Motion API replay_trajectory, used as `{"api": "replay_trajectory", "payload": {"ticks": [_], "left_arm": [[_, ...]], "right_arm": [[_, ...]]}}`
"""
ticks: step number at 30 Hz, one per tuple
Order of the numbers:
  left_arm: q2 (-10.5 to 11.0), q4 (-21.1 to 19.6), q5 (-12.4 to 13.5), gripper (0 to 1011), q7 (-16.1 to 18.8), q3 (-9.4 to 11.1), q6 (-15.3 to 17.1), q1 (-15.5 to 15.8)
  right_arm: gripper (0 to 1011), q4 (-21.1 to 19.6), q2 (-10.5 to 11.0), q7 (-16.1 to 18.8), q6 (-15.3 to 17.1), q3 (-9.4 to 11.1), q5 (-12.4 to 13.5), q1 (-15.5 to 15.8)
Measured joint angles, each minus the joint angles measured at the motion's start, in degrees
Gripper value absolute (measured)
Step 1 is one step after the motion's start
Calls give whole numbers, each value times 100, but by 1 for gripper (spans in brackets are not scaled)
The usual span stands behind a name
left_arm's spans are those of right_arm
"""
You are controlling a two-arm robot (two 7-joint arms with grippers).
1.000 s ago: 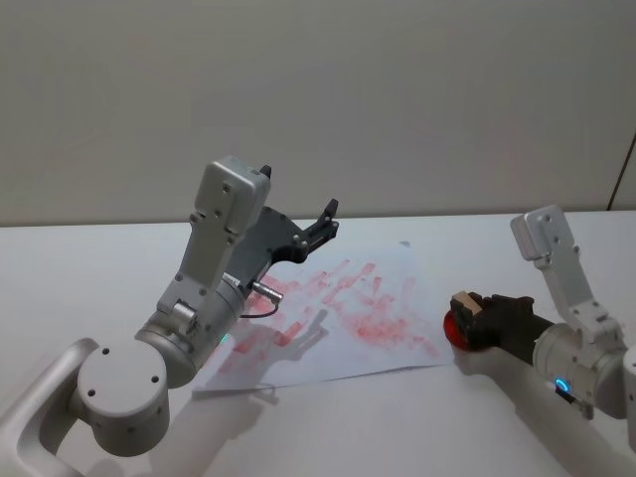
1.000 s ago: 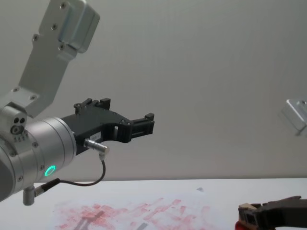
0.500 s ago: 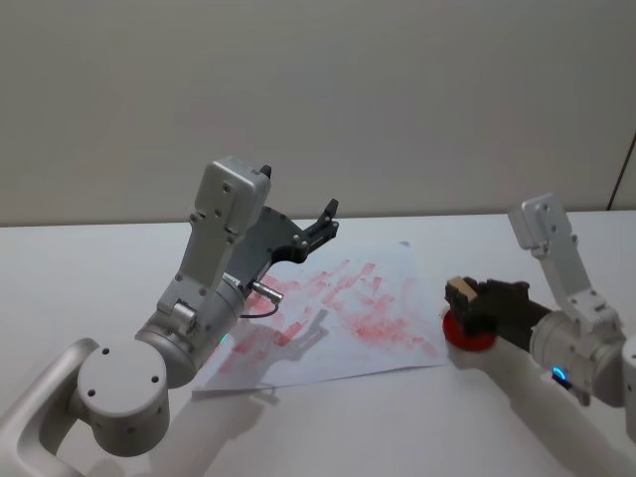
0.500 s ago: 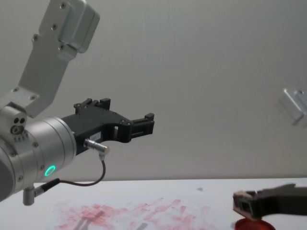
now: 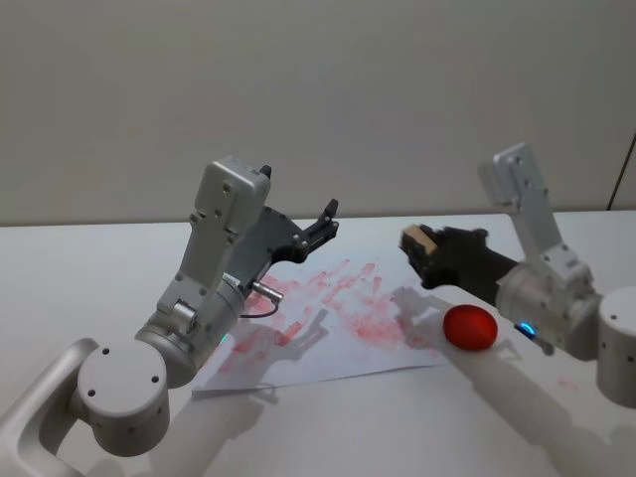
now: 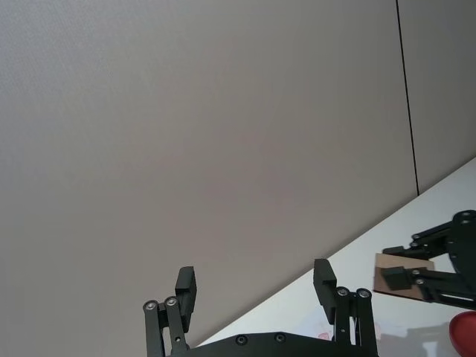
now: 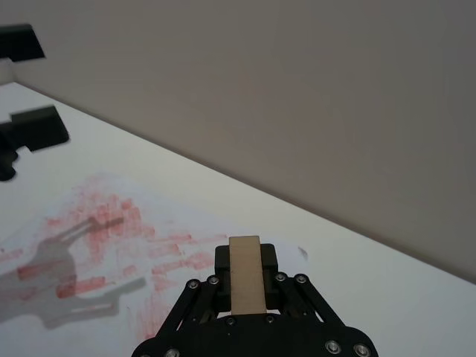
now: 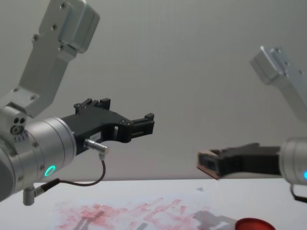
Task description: Use the one hand to pick up the stamp and affix it onto the A4 paper.
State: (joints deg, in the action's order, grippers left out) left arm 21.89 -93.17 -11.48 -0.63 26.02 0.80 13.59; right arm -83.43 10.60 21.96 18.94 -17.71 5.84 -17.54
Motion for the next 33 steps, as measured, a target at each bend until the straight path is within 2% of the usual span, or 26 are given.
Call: {"api": "replay_trajectory", "payload": {"ticks": [7,14,22,33], "left_arm": [[0,0,0,1001,0,0,0,0],[0,0,0,1001,0,0,0,0],[0,0,0,1001,0,0,0,0],[0,0,0,1001,0,0,0,0]], "right_arm": [[219,361,-218,415,-191,-107,30,-319],[219,806,-411,765,-199,-223,77,-584],[219,1259,-540,1067,8,-348,6,-764],[219,1770,-612,1344,306,-497,-282,-896]]}}
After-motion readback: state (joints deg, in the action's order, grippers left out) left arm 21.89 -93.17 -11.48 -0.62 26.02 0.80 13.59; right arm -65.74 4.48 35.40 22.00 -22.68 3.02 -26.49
